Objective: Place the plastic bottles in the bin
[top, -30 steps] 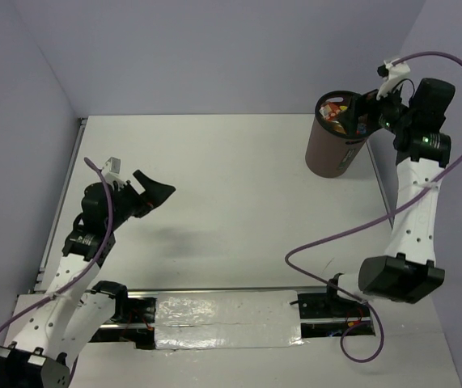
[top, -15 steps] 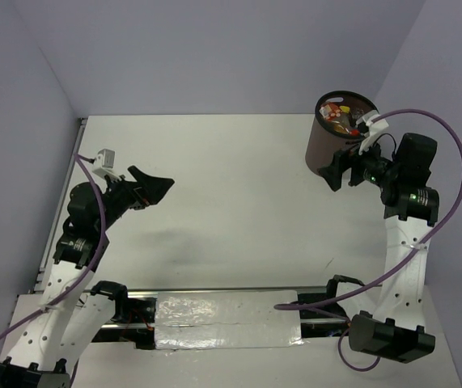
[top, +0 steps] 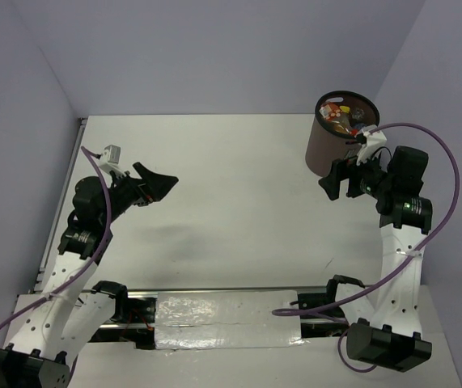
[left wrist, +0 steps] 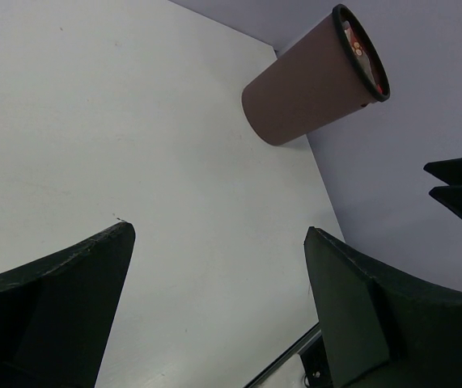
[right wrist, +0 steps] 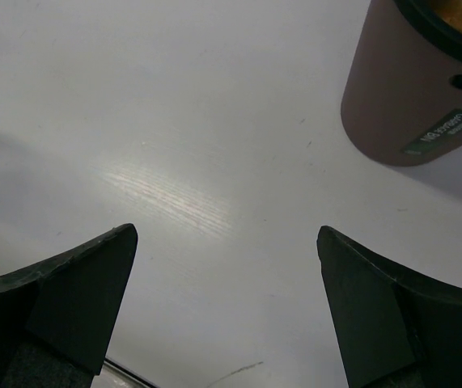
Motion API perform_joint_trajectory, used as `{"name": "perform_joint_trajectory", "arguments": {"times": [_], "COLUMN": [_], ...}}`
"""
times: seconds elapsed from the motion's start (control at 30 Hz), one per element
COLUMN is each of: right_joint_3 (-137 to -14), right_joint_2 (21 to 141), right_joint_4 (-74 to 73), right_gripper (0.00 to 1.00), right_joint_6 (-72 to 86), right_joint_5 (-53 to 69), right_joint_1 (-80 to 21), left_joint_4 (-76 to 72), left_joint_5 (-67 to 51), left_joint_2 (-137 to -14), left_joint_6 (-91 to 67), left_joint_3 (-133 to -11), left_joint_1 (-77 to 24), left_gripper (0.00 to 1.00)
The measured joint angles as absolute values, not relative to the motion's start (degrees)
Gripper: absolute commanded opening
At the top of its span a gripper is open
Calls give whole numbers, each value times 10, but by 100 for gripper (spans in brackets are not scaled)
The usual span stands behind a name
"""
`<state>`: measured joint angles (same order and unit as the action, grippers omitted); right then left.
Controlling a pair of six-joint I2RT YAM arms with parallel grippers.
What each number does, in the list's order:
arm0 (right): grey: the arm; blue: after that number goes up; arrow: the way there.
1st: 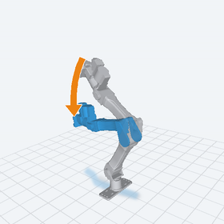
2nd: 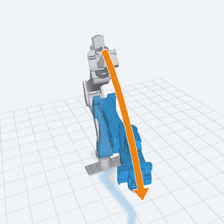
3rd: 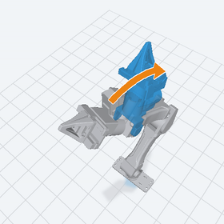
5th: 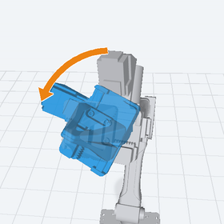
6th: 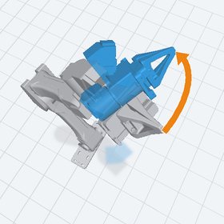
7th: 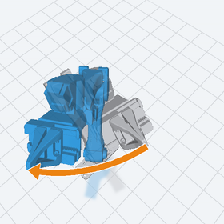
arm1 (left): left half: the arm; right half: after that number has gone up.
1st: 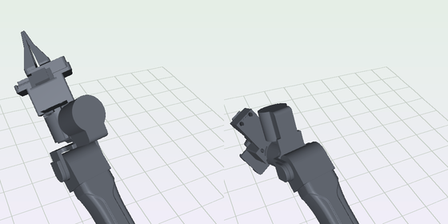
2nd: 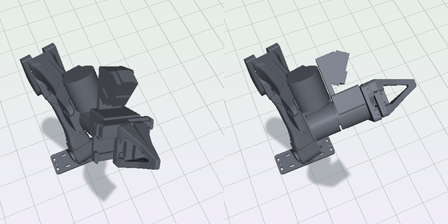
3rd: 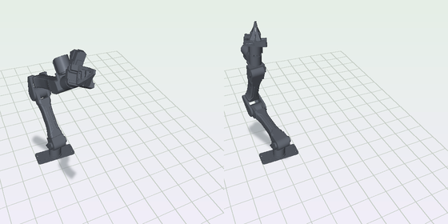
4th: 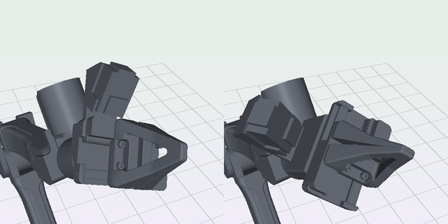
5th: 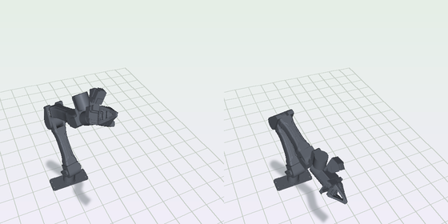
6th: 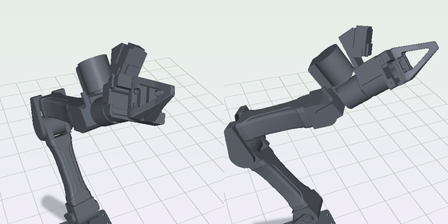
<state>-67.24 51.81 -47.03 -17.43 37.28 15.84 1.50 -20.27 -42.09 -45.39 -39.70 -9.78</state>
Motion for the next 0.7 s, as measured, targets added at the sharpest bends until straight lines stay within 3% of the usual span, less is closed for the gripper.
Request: {"name": "perform_joint_trajectory", "arguments": {"times": [0.7], "right_joint_3": [-641], "right_joint_2": [520], "right_joint_4": [-458], "right_gripper": [100], "right_joint_6": [-232], "right_joint_5": [403], "right_joint_1": [158], "left_joint_4": [18], "left_joint_5": [-182], "left_joint_2": [-401], "left_joint_6": [-454], "left_joint_3": [-397], "left_joint_1": [-98], "left_gripper": [100]}}
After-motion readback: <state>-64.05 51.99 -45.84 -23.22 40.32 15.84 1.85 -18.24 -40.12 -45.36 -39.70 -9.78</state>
